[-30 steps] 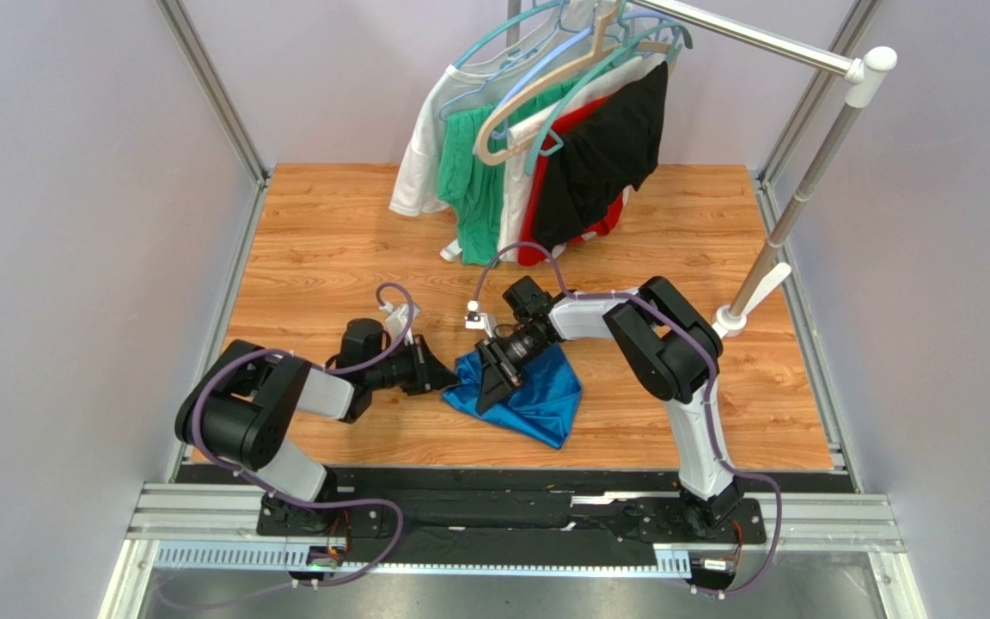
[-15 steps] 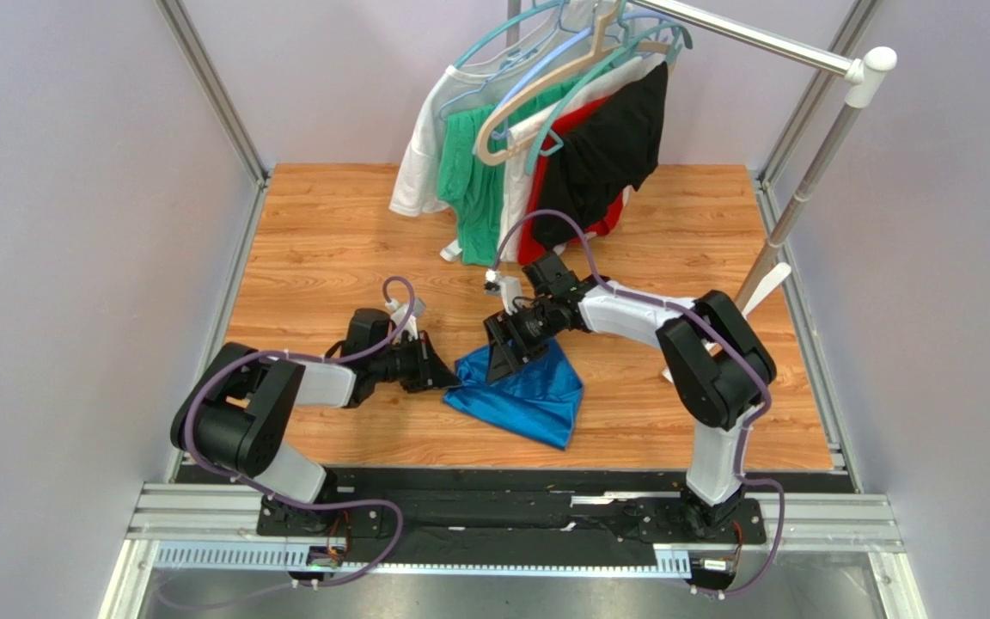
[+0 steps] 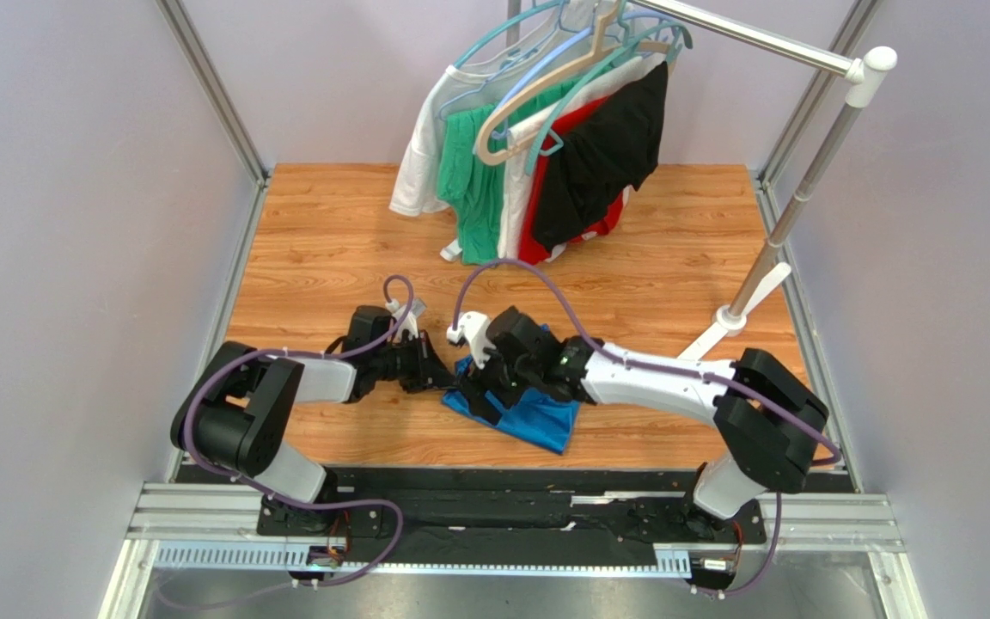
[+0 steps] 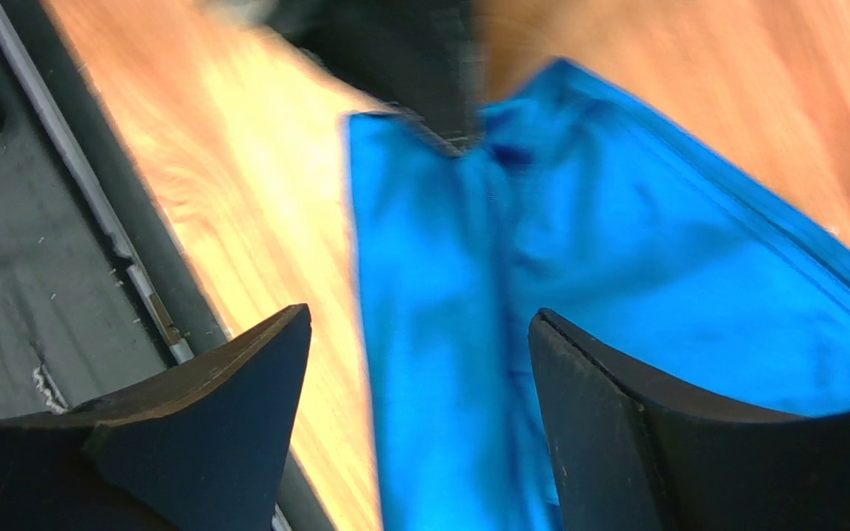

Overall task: Fold the napkin, place the utensils inside, and roll it up
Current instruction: Roll the napkin with the utensil

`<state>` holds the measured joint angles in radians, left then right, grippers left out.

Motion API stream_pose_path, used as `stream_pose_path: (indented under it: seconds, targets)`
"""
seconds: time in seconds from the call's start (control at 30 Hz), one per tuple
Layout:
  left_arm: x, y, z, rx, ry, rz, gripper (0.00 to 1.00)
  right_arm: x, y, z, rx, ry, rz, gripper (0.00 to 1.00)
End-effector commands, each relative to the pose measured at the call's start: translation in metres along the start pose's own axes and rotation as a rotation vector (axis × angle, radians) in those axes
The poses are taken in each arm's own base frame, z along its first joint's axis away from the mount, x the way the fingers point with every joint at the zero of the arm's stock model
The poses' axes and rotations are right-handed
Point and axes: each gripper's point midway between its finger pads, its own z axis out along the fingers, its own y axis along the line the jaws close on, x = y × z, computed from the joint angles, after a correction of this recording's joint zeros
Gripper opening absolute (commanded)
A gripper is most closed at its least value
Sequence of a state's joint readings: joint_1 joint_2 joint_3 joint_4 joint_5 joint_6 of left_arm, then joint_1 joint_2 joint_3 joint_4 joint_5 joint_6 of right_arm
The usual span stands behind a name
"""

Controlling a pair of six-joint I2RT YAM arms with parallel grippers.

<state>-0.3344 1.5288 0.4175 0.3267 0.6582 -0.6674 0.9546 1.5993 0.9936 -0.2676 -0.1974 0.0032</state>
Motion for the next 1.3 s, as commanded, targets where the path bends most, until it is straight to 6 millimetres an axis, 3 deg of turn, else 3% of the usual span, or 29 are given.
stream_pose_path:
  seconds: [0.0,0.27,0.43,0.9,1.27]
  targets:
    - [0.007,0.01,-0.001,-0.054,0.051,-0.043,0.0,-0.027,-0.001,-0.002,0.203,-0.169,-0.127,0.77]
    - [0.007,0.014,-0.002,-0.066,0.08,-0.078,0.0,-0.015,0.033,0.011,0.29,-0.188,-0.312,0.78]
    - [0.005,0.013,-0.002,-0.063,0.085,-0.088,0.0,-0.008,0.025,0.018,0.373,-0.175,-0.328,0.78]
    - [0.009,0.017,-0.001,-0.071,0.102,-0.1,0.0,0.024,0.027,0.04,0.349,-0.096,-0.354,0.76]
    - [0.007,0.016,0.0,-0.063,0.101,-0.096,0.0,0.046,0.006,0.052,0.414,-0.002,-0.309,0.69]
